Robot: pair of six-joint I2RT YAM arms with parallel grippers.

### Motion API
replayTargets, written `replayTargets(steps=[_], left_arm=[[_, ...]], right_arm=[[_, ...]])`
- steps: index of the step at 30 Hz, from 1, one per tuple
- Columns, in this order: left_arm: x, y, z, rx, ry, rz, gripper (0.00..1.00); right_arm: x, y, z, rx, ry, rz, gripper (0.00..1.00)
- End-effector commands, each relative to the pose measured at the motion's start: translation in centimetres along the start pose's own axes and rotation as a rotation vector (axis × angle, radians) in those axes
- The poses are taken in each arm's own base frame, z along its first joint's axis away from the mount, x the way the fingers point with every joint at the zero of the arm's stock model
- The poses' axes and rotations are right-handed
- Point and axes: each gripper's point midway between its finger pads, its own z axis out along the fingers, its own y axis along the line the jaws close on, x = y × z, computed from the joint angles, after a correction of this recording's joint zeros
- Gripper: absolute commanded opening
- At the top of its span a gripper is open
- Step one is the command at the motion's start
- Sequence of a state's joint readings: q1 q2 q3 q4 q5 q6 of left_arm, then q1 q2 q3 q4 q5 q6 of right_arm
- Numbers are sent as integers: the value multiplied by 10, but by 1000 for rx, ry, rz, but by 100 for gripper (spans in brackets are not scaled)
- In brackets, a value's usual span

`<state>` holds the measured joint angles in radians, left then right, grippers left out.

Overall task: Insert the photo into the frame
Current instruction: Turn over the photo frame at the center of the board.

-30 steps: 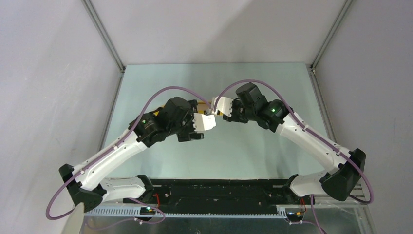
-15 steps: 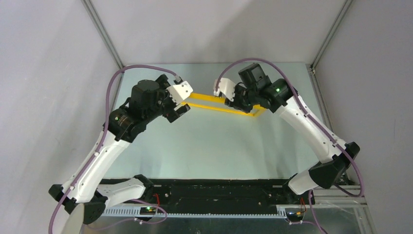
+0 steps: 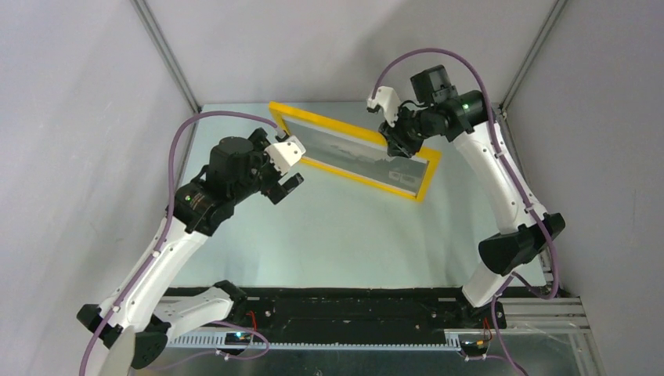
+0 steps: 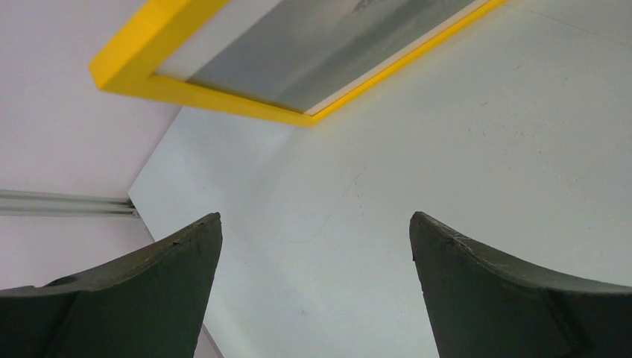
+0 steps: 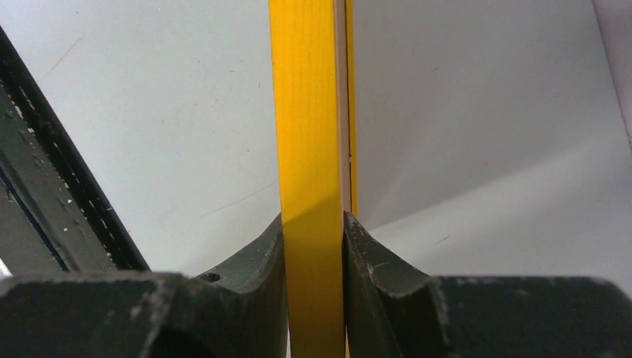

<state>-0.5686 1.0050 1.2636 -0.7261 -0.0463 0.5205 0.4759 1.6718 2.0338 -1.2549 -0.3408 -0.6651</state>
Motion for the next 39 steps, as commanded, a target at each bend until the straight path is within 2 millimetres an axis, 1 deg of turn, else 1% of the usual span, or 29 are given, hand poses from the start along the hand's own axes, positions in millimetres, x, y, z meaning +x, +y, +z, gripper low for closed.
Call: replayTargets(steps=[1,5,7,8,9,10,11,12,13,14,15,16,17,18,20,21,22,23,24,25,26,27,28,29,30,34,37,38,39], left_arm=[[-8,3,-4,-16,-53,-33,100],[-5,1,1,-6,-43,-35,100],[-4,-1,3,2,-41,-39,100],[-3,-2,4,5,-38,-43,100],[-3,-3,6,10,-36,-44,100],[-2,-4,7,13,-31,-46,100],[-1,-4,9,15,-27,-46,100],[-1,-4,10,15,-26,-49,100],[0,-5,12,17,-21,-55,100],[0,-5,15,19,-16,-58,100],[-1,-9,17,40,-25,-65,100],[-2,-11,20,50,-23,-68,100],[-3,-13,22,62,-26,-76,100],[-2,-14,26,69,-22,-79,100],[-2,-17,31,83,-14,-83,100],[-1,-18,32,85,-10,-84,100],[0,-18,36,89,-3,-83,100],[1,-19,37,91,0,-81,100],[2,-20,39,96,6,-81,100],[3,-20,41,98,10,-82,100],[4,-22,42,104,14,-83,100],[4,-22,43,107,16,-84,100],[4,-23,44,112,17,-86,100],[5,-24,45,115,21,-86,100],[5,-24,46,116,22,-87,100],[6,-26,48,123,27,-90,100],[9,-28,51,130,37,-90,100],[9,-28,52,131,39,-89,100],[10,-29,53,133,42,-88,100]], right_arm=[[-10,12,-16,-90,-73,103,0],[-1,3,-18,-110,-76,159,0],[7,-7,-17,-122,-71,208,0],[8,-8,-16,-137,-78,222,0],[13,-14,-17,-135,-73,249,0],[15,-15,-18,-146,-77,265,0],[20,-22,-19,-136,-76,294,0],[22,-24,-19,-143,-82,312,0],[27,-31,-20,-137,-83,345,0],[27,-32,-21,-149,-94,364,0],[34,-40,-22,-144,-93,401,0],[34,-41,-23,-154,-100,418,0],[42,-49,-23,-149,-97,453,0],[44,-52,-25,-153,-101,474,0],[58,-67,-27,-145,-103,548,0],[60,-70,-28,-150,-111,566,0],[68,-78,-31,-141,-112,599,0],[71,-81,-32,-146,-118,620,0],[79,-90,-33,-135,-120,643,0],[82,-92,-34,-141,-123,658,0],[90,-99,-34,-135,-123,679,0],[93,-102,-34,-138,-125,689,0],[102,-108,-32,-137,-121,704,0],[106,-109,-32,-144,-122,714,0],[115,-115,-29,-145,-115,725,0],[141,-124,-18,-171,-102,753,0],[156,-124,-6,-224,-112,777,0],[159,-123,-2,-236,-116,760,0],[165,-123,5,-253,-110,758,0]])
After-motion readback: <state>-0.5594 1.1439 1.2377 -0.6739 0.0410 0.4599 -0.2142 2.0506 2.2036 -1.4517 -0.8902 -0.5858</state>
